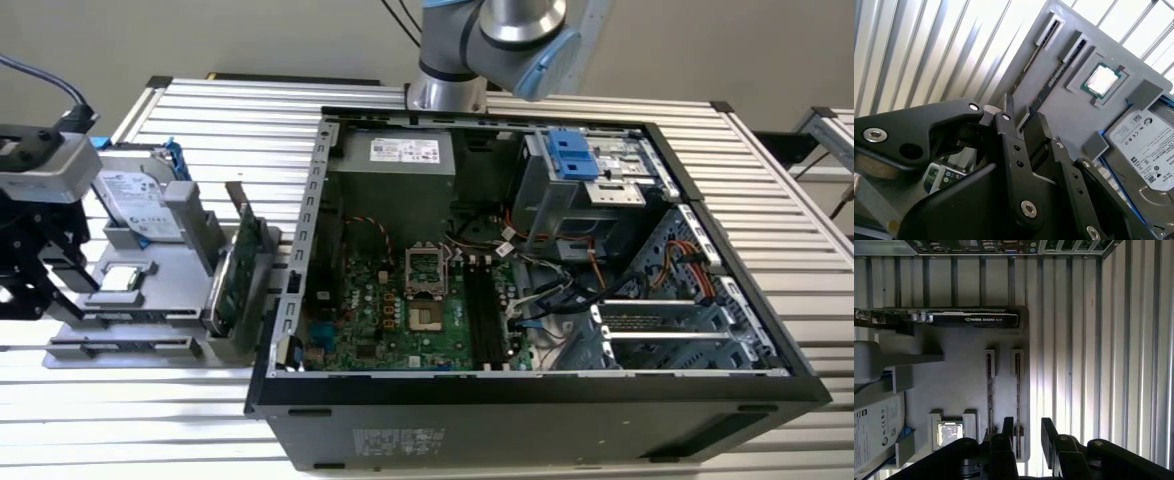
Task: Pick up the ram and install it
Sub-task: 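Pick up the ram and move it above insertion slot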
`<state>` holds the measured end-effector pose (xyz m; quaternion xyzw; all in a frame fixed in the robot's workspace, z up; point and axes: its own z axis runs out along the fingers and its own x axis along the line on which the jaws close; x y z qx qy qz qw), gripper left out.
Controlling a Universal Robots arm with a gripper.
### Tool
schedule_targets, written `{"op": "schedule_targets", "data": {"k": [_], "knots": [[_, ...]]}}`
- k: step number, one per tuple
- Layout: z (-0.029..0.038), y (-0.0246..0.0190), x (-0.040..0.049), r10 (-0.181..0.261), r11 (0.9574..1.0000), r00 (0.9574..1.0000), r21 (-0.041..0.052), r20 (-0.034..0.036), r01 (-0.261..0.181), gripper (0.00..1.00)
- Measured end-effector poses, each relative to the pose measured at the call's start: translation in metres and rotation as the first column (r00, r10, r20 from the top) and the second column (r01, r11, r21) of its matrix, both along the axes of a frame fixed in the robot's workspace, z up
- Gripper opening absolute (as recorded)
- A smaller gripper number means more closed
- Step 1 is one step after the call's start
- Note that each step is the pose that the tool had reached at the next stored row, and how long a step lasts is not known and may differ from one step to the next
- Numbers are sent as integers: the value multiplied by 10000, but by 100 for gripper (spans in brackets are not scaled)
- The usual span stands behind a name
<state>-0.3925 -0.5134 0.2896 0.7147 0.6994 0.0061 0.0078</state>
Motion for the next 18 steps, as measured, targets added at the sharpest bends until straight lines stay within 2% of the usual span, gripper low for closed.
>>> {"op": "schedule_targets", "data": {"k": [18], "knots": [[-150, 0, -20, -4, 10000, 10000, -4, 0, 4, 100]]}}
